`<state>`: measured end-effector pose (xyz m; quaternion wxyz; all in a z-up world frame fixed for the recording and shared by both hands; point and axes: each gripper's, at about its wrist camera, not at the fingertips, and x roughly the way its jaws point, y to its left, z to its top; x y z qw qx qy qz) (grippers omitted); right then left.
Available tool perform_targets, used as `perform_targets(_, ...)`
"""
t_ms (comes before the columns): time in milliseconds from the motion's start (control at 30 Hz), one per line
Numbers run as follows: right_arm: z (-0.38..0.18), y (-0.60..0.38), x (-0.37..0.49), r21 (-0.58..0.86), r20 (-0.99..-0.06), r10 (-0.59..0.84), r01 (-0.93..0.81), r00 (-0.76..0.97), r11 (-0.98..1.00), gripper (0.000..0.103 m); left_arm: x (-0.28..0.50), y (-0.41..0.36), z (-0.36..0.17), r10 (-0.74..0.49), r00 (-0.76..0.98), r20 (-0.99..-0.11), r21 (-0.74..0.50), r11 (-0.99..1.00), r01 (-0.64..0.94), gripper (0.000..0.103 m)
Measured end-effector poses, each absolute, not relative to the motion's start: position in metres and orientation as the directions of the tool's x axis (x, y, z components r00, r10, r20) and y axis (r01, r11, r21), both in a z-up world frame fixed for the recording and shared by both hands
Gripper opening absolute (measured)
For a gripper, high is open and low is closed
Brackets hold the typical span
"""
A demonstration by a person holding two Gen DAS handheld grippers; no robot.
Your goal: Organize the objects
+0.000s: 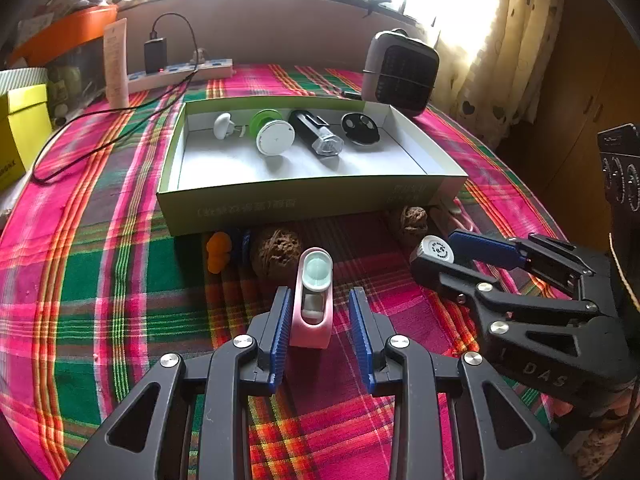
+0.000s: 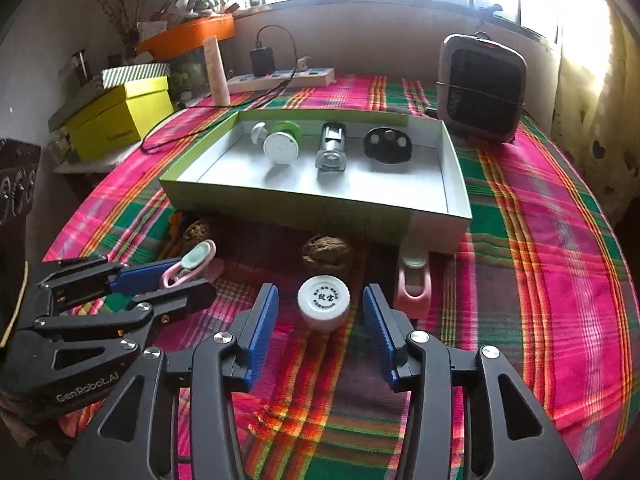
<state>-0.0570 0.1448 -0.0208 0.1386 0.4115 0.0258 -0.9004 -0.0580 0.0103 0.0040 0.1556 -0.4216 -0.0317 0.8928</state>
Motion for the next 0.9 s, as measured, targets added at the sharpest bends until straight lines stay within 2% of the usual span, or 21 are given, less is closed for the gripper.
perform_targets(400,-0.0261,0.1476,-0.0655,0.065,-0.772,-0.202,0.242,-0.602,-0.968,0.045,-0.0638,0.0142,0.0042,0.292,-0.596,-0.748,-0.171,-0.952,-0.252,0.028)
perform_targets(633,-0.0261,0.1496,-0.0653,0.066,-0.771,-0.196,0.231,-0.606,-0.971,0.034,-0.0649,0.0167,0.0039,0.274,-0.601,-0.751,-0.148,-0.957,-0.252,0.027)
perform_targets(700,-0.0262,0.1495,-0.0654,0.066,-0.771,-0.197,0.231,-0.606,-0.971,0.034,-0.0651,0.0170,0.0035,0.266,-0.602,-0.753,-0.139,-0.958,-0.249,0.025)
perform_targets(767,-0.0262,0.1494,-0.0650,0.066,-0.771,-0.200,0.236,-0.605,-0.969,0.029,-0.0655,0.0159,0.0035,0.253,-0.605,-0.755,-0.130,-0.962,-0.239,0.018)
perform_targets(900,-0.0262,0.1493,-0.0653,0.067,-0.771,-0.202,0.239,-0.604,-0.969,0.029,-0.0664,0.0135,0.0036,0.251,-0.601,-0.759,-0.135,-0.963,-0.232,0.016)
